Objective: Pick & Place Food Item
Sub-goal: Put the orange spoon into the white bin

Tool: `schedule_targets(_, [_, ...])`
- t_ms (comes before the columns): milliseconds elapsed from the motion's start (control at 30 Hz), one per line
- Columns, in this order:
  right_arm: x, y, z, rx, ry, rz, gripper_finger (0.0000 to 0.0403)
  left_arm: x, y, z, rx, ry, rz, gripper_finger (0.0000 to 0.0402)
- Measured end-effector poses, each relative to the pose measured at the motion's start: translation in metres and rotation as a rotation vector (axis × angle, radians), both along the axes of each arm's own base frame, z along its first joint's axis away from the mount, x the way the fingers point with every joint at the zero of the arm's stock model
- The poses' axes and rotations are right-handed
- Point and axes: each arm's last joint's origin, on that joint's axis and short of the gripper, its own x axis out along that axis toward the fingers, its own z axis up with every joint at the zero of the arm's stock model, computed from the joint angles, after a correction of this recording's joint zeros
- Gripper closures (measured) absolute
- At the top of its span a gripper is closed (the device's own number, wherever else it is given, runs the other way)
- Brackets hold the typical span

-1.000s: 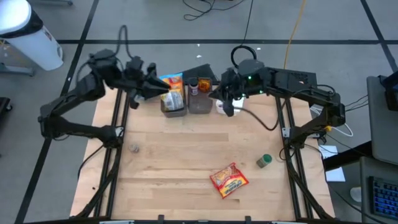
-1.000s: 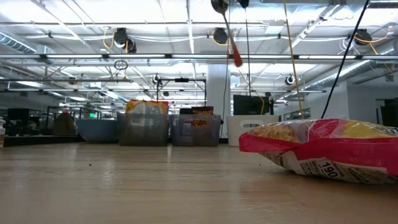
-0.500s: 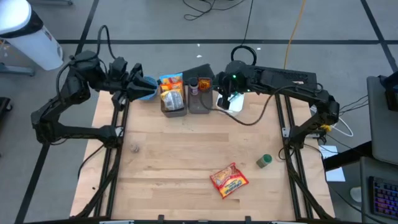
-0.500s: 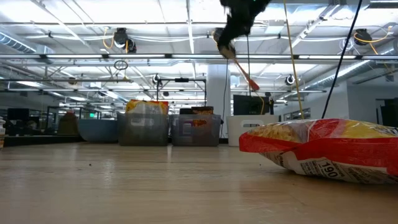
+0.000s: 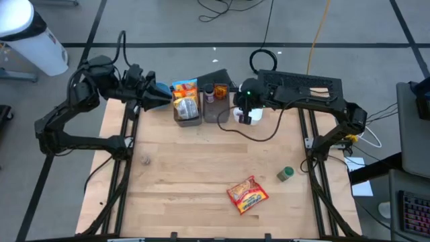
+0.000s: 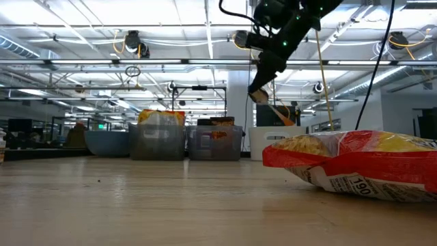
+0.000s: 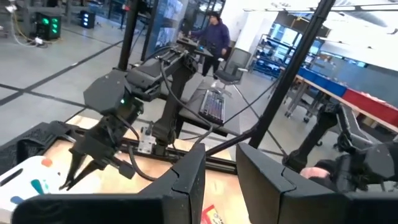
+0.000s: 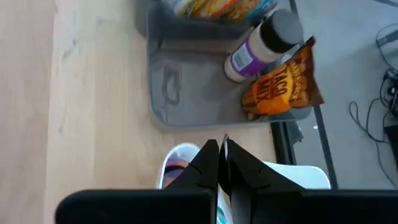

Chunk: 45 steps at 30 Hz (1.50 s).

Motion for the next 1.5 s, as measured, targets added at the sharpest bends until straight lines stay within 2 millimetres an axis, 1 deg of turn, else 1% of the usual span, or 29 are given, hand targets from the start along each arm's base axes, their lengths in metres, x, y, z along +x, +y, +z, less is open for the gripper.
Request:
schedule_targets(167, [-0.006,-0.005,-0.013,-0.037,0.063,0.053,0.0402,0.0,0.001,0.0,0.001,0.001,0.042,0.0304])
schedule_targets(367, [-0.018,-0.018,-0.034,0.061,0.056,0.052,0.0402,0.0,0.002,0.0,-0.004,0.002,0.084,0.0304])
schedule_targets(567, [-0.024,-0.024,-0.041,0.071,0.059,0.061,0.0402,0.0,0.004,0.0,-0.009,0.003,0.133,0.0304])
schedule_targets(733, [-0.025,-0.025,-0.048,0.077,0.034,0.098,0.0402,0.001,0.005,0.0,-0.009,0.005,0.161,0.0304])
schedule_targets(900, [-0.029,-0.023,-0.063,0.087,0.042,0.094,0.0402,0.005,0.007,-0.002,-0.032,0.02,0.165,0.0304])
schedule_targets(1100, [-0.034,-0.025,-0.075,0.141,-0.014,0.069,0.0402,0.015,0.012,-0.007,-0.043,0.045,0.165,0.0304])
schedule_targets(1333, [-0.036,-0.025,-0.084,0.149,-0.06,0.036,0.0403,0.029,0.018,-0.014,-0.069,0.085,0.16,0.0304])
schedule_targets(1500, [-0.035,-0.026,-0.09,0.163,-0.087,0.013,0.0403,0.038,0.018,-0.014,-0.065,0.063,0.107,0.0304])
